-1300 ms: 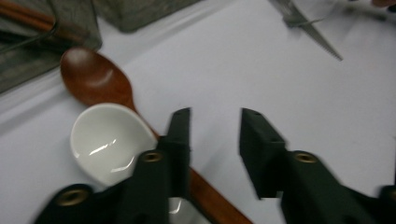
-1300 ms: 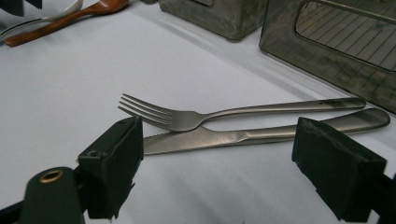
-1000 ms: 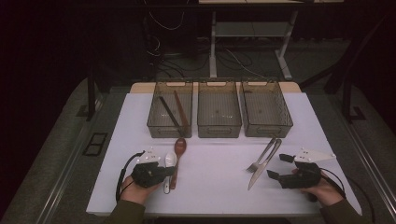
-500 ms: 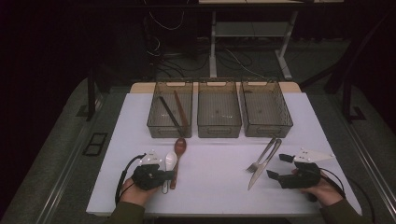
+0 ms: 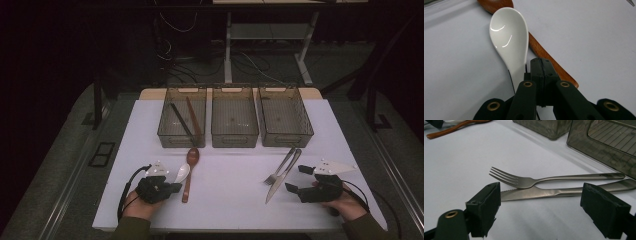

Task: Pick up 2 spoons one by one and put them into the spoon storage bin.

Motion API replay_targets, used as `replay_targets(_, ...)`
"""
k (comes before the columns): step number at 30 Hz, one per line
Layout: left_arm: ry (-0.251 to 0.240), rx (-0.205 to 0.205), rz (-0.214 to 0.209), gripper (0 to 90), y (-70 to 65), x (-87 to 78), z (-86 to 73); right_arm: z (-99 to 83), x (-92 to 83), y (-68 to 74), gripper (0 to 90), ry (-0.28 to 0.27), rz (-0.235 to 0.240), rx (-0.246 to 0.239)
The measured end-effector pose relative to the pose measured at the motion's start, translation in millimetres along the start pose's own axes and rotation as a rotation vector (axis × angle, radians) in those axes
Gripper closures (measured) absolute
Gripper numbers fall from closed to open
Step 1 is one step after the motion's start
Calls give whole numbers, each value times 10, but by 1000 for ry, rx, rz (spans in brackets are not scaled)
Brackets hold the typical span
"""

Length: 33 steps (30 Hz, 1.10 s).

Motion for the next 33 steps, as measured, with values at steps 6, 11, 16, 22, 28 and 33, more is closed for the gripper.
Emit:
replay_targets(6,11,1,16,886,66,-47,-36,-1,2,11,165,1,2,-10)
replay_targets(11,15,4,20,884,90,-72,-52,-2,3,18,165,3,5,-14)
replay_targets(16,-34,-1,-20,850,48,-94,4,2,3,27,165,2,5,-19)
replay_targets(22,-115,-22,-20,691,110,-129,157,9,0,27,165,-1,8,-20)
replay_targets(28,-137,-48,3,545,240,-17,319,6,7,34,165,3,9,-23)
replay_targets(33,-139,-58,14,479,363,60,403,6,4,21,165,3,2,-23)
Point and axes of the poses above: each handheld gripper's, and its own axes: x roughly forward along the jaws, z roughly out of its top, y roughly to its left, the point moved 8 cm from there along x, roughly forward along the jaws, and after that the axes turned 6 degrees about y, right-handed, at the moved point
